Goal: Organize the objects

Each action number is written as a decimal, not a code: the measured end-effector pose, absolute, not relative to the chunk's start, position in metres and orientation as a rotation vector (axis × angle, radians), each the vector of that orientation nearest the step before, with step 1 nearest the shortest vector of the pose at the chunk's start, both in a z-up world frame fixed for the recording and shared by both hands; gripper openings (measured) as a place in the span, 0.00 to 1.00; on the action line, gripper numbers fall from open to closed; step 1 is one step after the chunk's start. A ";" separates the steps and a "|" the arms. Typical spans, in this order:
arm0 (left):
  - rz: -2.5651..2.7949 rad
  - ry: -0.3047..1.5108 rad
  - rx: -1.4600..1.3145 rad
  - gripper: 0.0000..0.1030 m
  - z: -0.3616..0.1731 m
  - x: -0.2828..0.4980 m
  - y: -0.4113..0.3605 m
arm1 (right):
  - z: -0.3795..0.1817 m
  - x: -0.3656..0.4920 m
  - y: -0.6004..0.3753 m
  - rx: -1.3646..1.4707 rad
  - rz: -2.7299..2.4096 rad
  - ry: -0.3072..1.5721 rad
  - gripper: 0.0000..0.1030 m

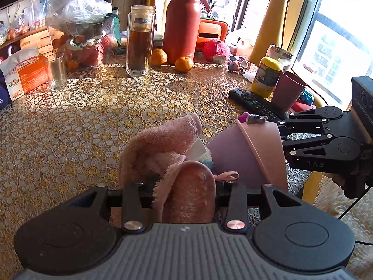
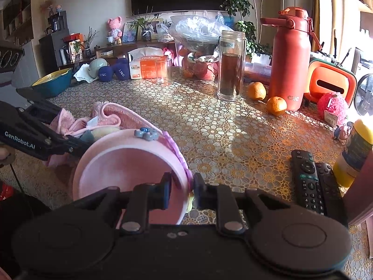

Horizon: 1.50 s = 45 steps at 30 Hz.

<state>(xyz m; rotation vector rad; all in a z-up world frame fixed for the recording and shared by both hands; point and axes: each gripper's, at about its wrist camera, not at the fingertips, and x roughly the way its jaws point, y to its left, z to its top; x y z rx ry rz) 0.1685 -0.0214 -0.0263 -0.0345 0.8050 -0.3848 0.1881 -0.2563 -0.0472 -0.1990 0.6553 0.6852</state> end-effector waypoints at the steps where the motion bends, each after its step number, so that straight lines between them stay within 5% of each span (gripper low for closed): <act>1: -0.387 0.794 -0.043 0.38 -0.022 0.165 -0.019 | -0.047 0.188 -0.256 -0.204 0.686 0.652 0.18; 9: -0.499 0.735 -0.097 0.38 0.015 0.148 -0.023 | -0.045 0.183 -0.251 -0.245 0.699 0.627 0.18; 23: -0.436 0.847 -0.163 0.38 -0.025 0.172 -0.007 | -0.044 0.179 -0.250 -0.266 0.712 0.611 0.19; 45: -0.491 0.765 -0.109 0.38 0.006 0.164 -0.018 | -0.037 0.170 -0.234 -0.369 0.744 0.569 0.19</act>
